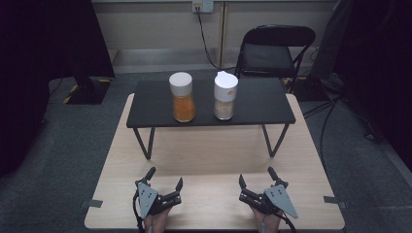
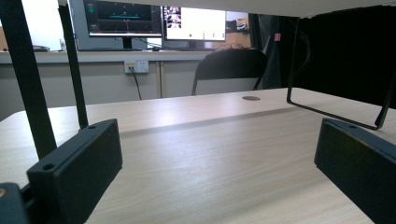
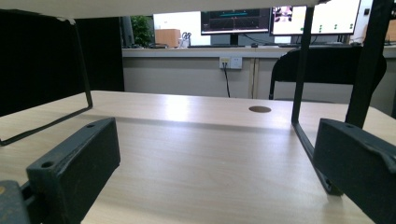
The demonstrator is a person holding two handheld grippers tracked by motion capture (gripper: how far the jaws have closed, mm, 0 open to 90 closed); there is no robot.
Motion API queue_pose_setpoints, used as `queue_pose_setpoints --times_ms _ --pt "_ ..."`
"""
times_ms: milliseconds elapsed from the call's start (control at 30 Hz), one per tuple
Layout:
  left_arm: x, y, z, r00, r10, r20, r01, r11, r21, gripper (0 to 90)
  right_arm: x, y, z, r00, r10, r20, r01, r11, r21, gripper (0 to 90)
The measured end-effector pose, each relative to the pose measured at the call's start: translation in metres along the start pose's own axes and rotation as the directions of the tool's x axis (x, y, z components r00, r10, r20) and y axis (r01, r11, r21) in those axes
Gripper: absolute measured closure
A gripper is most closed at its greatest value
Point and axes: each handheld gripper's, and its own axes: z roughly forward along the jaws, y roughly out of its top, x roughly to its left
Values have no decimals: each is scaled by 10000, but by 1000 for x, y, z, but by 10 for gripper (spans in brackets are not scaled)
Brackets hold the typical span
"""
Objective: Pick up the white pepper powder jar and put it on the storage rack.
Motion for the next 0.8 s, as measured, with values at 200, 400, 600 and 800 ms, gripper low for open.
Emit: queue_pose_setpoints --times_ms 200,400,600,800 --pt "0 0 0 10000 0 -13 0 10000 0 0 1 -7 -1 9999 -60 140 60 10000 38 0" --pt "0 0 0 10000 2 -14 -2 10000 1 0 1 -8 0 9998 -191 71 190 9998 91 0" --pt "0 0 0 10000 1 -13 -1 10000 0 0 0 -9 0 9999 -158 66 158 9999 22 0" --pt "1 -1 1 10000 -89 36 89 9999 -57 0 0 -9 0 9999 -151 68 150 9999 65 0"
